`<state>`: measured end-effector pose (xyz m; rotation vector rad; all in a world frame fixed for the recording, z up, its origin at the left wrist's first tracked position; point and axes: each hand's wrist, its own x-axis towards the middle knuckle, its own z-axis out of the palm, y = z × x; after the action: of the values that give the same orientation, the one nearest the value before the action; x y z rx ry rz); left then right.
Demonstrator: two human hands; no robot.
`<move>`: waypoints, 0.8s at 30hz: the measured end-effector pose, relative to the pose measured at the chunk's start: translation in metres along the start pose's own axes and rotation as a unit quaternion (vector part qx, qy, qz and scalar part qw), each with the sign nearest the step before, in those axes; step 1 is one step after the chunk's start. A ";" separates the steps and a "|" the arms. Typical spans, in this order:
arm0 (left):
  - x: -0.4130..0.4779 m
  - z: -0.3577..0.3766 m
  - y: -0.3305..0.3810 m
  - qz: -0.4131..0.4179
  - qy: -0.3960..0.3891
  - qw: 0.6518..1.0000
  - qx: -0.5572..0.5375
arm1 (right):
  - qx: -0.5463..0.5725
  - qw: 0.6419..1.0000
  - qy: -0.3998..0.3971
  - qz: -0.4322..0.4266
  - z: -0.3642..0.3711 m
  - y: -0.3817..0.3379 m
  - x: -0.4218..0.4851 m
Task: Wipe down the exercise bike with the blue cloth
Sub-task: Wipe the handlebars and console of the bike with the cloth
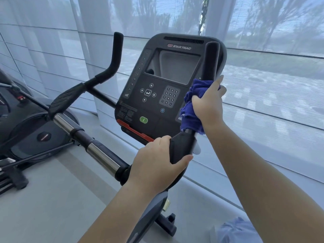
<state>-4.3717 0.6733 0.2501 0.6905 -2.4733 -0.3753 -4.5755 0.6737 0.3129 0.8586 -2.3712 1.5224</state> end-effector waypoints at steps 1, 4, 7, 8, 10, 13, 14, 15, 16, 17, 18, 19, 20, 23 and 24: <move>0.000 0.000 0.000 -0.001 -0.001 1.000 -0.001 | 0.008 1.000 0.000 -0.006 0.000 0.001 0.001; 0.000 -0.001 0.001 -0.003 -0.001 1.000 -0.001 | 0.035 0.999 0.008 -0.024 0.000 0.003 0.002; 0.000 -0.001 0.001 -0.003 -0.005 1.000 0.001 | 0.045 0.996 0.029 -0.073 -0.004 0.002 0.009; 0.000 -0.001 0.000 -0.004 -0.006 1.000 -0.003 | 0.043 0.995 0.031 -0.087 -0.006 0.001 0.012; 0.000 -0.002 0.001 -0.007 -0.007 1.000 -0.010 | 0.043 0.993 0.037 -0.104 -0.009 0.001 0.016; 0.000 -0.003 0.001 -0.010 -0.009 1.000 -0.013 | 0.047 0.988 0.055 -0.134 -0.009 0.002 0.023; 0.000 -0.004 0.002 -0.012 -0.009 1.000 -0.014 | 0.046 0.988 0.059 -0.137 -0.010 0.002 0.025; 0.000 -0.004 0.002 -0.013 -0.008 1.000 -0.015 | 0.045 0.988 0.062 -0.135 -0.011 0.002 0.026; 0.000 -0.004 0.002 -0.014 -0.008 1.000 -0.016 | 0.051 0.989 0.063 -0.127 -0.011 0.001 0.026; 0.000 -0.004 0.002 -0.016 -0.008 1.000 -0.017 | 0.068 0.989 0.059 -0.113 -0.012 0.000 0.025; 0.000 -0.004 0.002 -0.017 -0.006 1.000 -0.018 | 0.088 0.990 0.056 -0.091 -0.012 0.002 0.024; 0.000 -0.004 0.003 -0.019 -0.003 1.000 -0.019 | 0.106 0.991 0.052 -0.063 -0.012 0.003 0.021; 0.000 -0.004 0.003 -0.020 0.000 1.000 -0.019 | 0.134 0.990 0.036 -0.030 -0.013 0.005 0.018; 0.000 -0.003 0.004 -0.024 0.008 1.000 -0.017 | 0.153 0.988 -0.005 0.018 -0.010 0.014 0.014; 0.000 -0.002 0.004 -0.025 0.008 1.000 -0.016 | 0.149 0.989 -0.007 0.021 -0.009 0.016 0.015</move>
<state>-4.3716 0.6762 0.2535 0.7415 -2.4333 -0.4262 -4.5978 0.6806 0.3115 0.8838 -2.2162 1.9266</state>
